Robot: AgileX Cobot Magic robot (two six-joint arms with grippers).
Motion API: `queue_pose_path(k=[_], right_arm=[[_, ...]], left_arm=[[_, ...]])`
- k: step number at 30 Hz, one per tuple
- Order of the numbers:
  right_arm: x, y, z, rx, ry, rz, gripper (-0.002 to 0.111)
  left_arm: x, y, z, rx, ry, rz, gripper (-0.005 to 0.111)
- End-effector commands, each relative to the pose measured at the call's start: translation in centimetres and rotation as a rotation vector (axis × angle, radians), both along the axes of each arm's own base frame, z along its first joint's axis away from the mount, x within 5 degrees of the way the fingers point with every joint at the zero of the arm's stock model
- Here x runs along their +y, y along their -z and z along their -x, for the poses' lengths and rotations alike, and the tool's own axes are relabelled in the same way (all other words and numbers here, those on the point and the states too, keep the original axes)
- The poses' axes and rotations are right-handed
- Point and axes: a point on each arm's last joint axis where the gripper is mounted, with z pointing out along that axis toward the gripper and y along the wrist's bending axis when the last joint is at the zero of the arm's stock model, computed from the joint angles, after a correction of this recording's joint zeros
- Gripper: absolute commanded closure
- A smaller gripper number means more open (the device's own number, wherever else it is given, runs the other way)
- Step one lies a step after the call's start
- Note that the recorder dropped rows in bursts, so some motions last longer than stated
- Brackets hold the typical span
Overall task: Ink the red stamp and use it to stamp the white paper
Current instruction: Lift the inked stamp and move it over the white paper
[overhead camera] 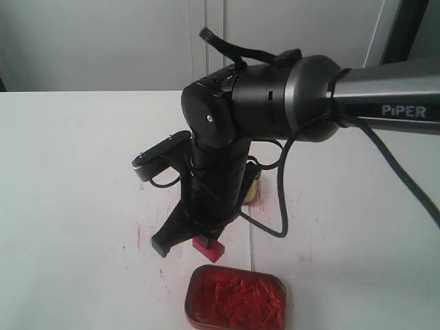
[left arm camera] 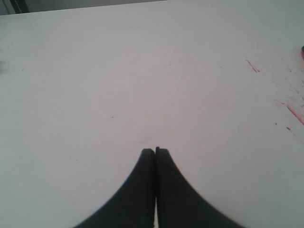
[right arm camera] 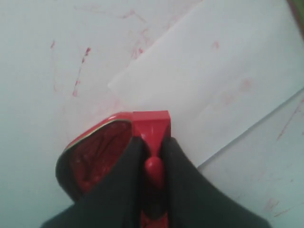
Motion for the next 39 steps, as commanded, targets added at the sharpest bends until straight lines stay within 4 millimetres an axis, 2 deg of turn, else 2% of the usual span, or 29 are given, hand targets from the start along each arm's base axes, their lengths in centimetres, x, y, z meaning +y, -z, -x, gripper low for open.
queue_pose_path(k=[1, 16, 24, 39], right_arm=[[-0.4, -0.4, -1.3, -0.060, 0.040, -0.053, 0.108], [-0.2, 1.9, -3.2, -0.156, 0.099, -0.015, 0.108], [-1.0, 3.5, -4.2, -0.110, 0.159, -0.007, 0.108], [-0.7, 4.4, -4.3, -0.087, 0.174, -0.022, 0.108]], left_arm=[[0.0, 0.1, 0.0, -0.003, -0.005, 0.004, 0.107], [0.0, 0.1, 0.0, -0.003, -0.005, 0.004, 0.107], [0.0, 0.1, 0.0, -0.003, -0.005, 0.004, 0.107], [0.0, 0.1, 0.0, -0.003, -0.005, 0.004, 0.107]])
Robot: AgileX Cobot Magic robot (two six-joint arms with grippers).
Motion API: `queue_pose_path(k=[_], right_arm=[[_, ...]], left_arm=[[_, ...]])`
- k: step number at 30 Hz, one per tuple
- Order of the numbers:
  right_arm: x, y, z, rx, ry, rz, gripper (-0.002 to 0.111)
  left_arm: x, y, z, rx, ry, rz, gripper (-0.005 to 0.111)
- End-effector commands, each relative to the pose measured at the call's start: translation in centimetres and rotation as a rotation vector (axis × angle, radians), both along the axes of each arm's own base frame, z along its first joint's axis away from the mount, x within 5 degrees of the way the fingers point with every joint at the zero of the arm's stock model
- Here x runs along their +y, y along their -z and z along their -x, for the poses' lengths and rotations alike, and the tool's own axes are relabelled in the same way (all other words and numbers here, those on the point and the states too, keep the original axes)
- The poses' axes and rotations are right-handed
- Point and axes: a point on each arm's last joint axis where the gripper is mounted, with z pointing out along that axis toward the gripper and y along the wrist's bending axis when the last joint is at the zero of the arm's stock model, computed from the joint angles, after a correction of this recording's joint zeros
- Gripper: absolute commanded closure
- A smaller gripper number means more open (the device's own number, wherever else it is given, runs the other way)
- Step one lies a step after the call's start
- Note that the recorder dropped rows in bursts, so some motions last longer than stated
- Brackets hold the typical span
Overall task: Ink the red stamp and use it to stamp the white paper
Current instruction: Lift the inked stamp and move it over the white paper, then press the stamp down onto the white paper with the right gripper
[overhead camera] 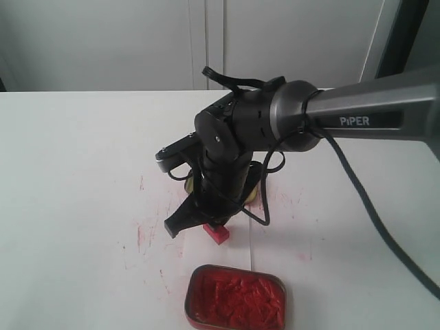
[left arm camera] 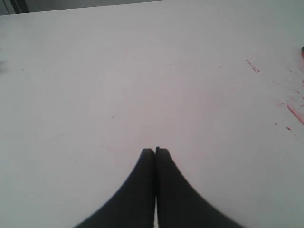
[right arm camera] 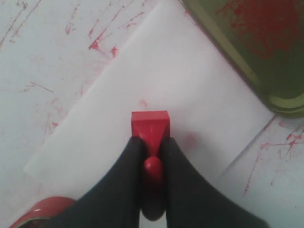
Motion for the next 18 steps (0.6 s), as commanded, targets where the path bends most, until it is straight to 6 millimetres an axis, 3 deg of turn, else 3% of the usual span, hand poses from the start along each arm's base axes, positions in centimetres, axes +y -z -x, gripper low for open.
queue_pose_path(k=[1, 18], right_arm=[[0.04, 0.15, -0.08, 0.007, 0.016, -0.016, 0.108], [-0.67, 0.26, -0.61, 0.026, 0.051, -0.020, 0.108]], left_arm=[[0.02, 0.08, 0.00, -0.003, -0.005, 0.004, 0.107], [0.02, 0.08, 0.00, -0.003, -0.005, 0.004, 0.107]])
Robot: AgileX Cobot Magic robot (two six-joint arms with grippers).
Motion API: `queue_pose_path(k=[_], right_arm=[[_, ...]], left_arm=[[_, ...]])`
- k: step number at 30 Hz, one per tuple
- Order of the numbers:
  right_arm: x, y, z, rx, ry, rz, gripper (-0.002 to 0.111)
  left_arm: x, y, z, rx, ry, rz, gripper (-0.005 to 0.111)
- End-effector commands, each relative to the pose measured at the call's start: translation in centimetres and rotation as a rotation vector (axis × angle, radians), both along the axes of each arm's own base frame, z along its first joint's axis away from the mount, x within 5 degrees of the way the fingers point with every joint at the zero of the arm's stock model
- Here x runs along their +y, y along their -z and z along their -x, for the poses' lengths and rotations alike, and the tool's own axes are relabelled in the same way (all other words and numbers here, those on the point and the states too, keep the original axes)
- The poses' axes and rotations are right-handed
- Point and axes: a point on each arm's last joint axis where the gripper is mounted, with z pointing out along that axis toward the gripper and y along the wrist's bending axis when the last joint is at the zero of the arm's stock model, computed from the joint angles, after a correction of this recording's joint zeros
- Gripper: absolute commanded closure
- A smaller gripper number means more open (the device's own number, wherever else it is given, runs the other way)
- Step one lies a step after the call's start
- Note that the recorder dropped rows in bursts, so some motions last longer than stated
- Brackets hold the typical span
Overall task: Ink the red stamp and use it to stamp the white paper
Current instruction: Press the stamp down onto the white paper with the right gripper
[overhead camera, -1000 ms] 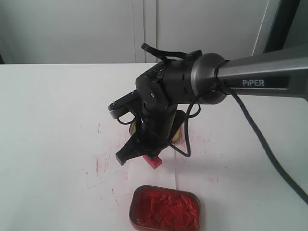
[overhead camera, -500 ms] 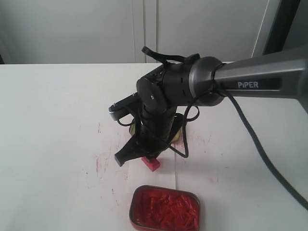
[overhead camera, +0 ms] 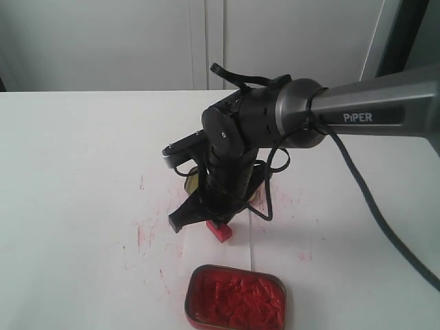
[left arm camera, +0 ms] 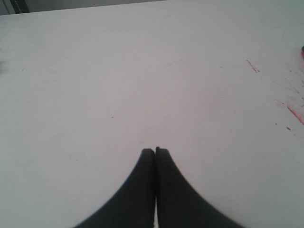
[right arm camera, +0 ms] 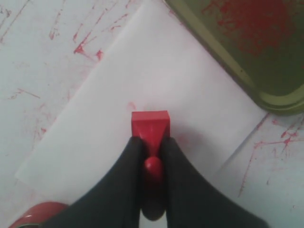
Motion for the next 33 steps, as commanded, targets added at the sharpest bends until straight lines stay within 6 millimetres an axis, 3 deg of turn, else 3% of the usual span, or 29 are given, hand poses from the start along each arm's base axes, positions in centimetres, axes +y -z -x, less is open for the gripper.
queue_pose_path(k=[1, 9, 27, 33], right_arm=[[-0.1, 0.0, 0.0, 0.019, 0.022, -0.010, 0.108], [0.1, 0.2, 0.1, 0.042, 0.042, -0.035, 0.108], [-0.1, 6.8, 0.6, 0.209, 0.044, 0.119, 0.108], [-0.1, 7.6, 0.7, 0.231, 0.051, 0.128, 0.108]], left_arm=[[0.0, 0.1, 0.0, -0.003, -0.005, 0.004, 0.107], [0.0, 0.1, 0.0, -0.003, -0.005, 0.004, 0.107], [0.0, 0.1, 0.0, -0.003, -0.005, 0.004, 0.107], [0.0, 0.1, 0.0, -0.003, -0.005, 0.004, 0.107]])
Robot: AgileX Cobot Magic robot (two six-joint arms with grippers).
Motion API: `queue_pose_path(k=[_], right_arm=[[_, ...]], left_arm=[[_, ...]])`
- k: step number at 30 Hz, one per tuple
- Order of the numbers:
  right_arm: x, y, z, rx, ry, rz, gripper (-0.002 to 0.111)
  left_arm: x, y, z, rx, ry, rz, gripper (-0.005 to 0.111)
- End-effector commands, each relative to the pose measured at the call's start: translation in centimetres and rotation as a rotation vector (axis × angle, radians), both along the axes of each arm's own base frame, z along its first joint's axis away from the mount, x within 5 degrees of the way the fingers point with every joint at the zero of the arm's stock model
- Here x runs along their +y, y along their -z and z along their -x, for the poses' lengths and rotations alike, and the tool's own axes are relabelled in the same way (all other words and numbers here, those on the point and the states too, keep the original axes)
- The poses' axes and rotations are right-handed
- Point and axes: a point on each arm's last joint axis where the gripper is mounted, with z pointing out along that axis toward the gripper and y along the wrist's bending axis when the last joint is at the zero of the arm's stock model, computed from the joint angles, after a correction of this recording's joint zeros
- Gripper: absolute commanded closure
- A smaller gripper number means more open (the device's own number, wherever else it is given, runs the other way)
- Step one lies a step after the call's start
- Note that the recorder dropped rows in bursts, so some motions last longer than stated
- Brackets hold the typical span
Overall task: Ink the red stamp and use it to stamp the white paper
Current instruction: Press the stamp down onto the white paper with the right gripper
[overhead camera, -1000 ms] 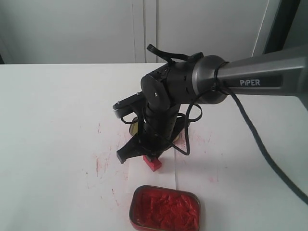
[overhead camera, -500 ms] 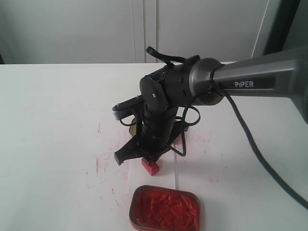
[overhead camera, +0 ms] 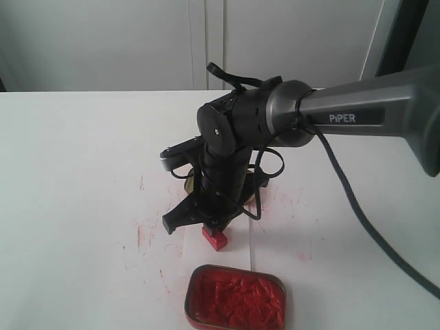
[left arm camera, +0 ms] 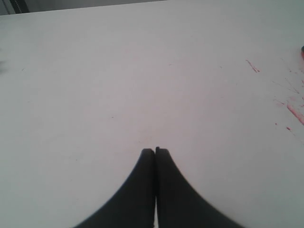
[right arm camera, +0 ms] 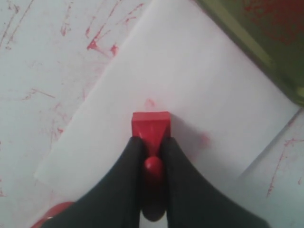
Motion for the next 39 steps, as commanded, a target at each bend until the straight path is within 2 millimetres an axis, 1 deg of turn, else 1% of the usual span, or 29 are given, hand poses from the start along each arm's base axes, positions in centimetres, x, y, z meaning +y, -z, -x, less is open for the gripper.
queue_pose_path(k=[1, 15, 19, 23, 28, 35, 39], right_arm=[[-0.7, 5.0, 0.8, 0.115, 0.013, 0.091, 0.108], [-0.6, 5.2, 0.7, 0.107, 0.012, 0.086, 0.108], [-0.6, 5.1, 0.6, 0.104, 0.036, 0.081, 0.108], [-0.5, 4.7, 0.5, 0.091, 0.049, 0.067, 0.108], [-0.3, 3.3, 0.2, 0.050, 0.157, 0.012, 0.108], [-0.1, 3.0, 0.0, 0.026, 0.238, -0.021, 0.108], [0.0, 1.7, -0.1, 0.002, 0.237, -0.048, 0.108]], left_arm=[[0.0, 0.1, 0.0, -0.003, -0.005, 0.004, 0.107], [0.0, 0.1, 0.0, -0.003, -0.005, 0.004, 0.107], [0.0, 0.1, 0.0, -0.003, -0.005, 0.004, 0.107], [0.0, 0.1, 0.0, -0.003, -0.005, 0.004, 0.107], [0.0, 0.1, 0.0, -0.003, -0.005, 0.004, 0.107], [0.0, 0.1, 0.0, -0.003, -0.005, 0.004, 0.107], [0.0, 0.1, 0.0, -0.003, -0.005, 0.004, 0.107]])
